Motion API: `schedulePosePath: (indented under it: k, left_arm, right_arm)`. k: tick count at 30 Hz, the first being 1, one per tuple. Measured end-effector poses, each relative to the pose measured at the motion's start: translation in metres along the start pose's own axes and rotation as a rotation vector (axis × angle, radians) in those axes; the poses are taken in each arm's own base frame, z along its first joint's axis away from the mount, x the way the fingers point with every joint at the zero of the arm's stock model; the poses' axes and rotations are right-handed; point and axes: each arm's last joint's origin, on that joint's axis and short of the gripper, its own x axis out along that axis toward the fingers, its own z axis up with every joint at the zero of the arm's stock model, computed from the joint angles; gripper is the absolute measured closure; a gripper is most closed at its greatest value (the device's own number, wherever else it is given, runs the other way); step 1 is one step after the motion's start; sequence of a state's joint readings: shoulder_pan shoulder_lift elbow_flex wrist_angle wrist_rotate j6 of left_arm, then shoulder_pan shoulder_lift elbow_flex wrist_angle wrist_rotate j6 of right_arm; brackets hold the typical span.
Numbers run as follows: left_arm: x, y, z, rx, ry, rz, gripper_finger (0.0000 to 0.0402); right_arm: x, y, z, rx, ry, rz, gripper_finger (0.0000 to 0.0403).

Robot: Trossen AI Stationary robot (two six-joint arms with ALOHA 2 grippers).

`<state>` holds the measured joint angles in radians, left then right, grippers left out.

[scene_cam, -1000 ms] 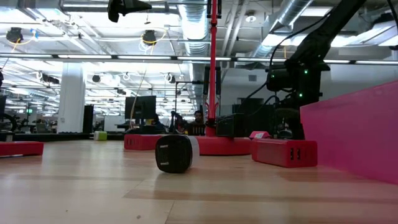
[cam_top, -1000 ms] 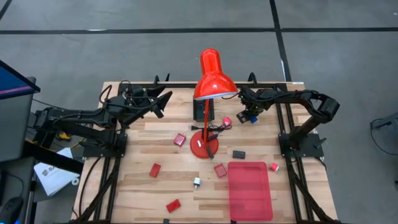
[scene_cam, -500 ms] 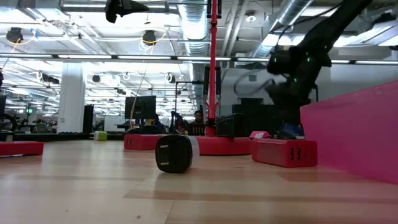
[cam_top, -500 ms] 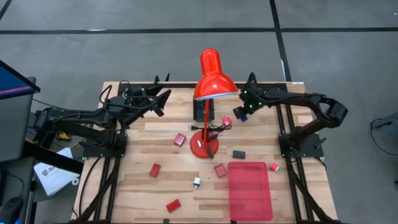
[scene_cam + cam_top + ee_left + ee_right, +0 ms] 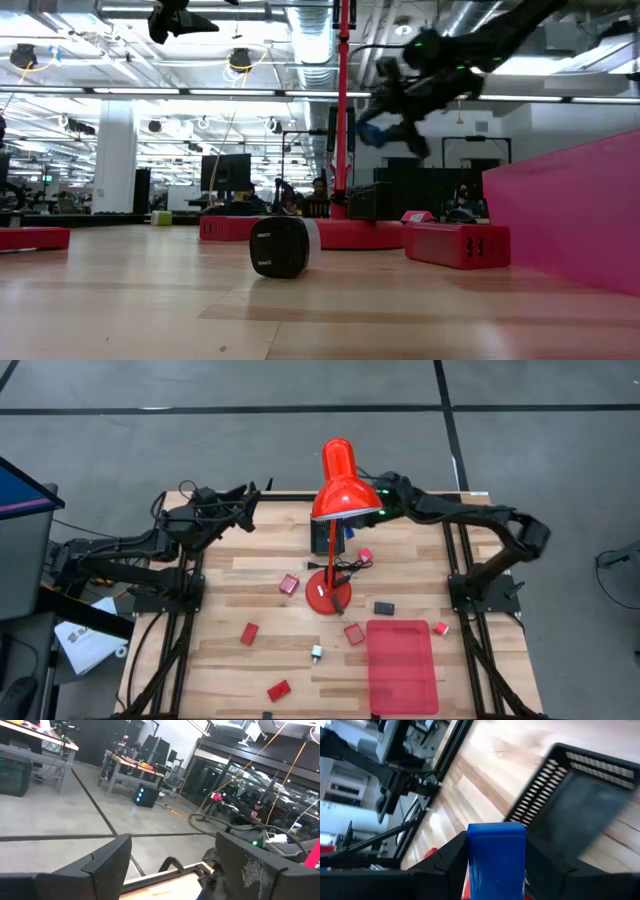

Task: Pick & Place Office items
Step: Put the blue digital timer into the black bin

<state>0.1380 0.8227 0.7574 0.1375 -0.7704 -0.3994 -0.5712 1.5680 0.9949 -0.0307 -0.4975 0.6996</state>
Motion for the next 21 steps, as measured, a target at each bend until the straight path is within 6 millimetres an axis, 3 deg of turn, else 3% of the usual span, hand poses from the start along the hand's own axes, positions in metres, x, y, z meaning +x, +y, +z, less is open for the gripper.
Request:
schedulePosePath:
  k: [6, 11, 16, 21]
  left_arm:
    - [0.0, -0.001, -0.001, 0.0, 0.017, -0.035, 0.0117]
    - [0.0, -0.002, -0.001, -0.011, 0.022, -0.043, 0.0117]
    - [-0.001, -0.002, -0.002, -0.008, 0.033, -0.042, 0.0117]
    - [-0.001, 0.0, -0.006, 0.005, 0.057, -0.03, 0.0117]
  right_arm:
    - [0.038, -0.002, 0.034, -0.051, 0.091, -0.085, 0.0251]
    - [0.053, -0.013, 0.057, -0.094, 0.154, -0.2, 0.0249]
    - [0.061, -0.016, 0.066, -0.125, 0.172, -0.215, 0.0221]
    - [0.072, -0.026, 0.062, -0.115, 0.196, -0.23, 0.0232]
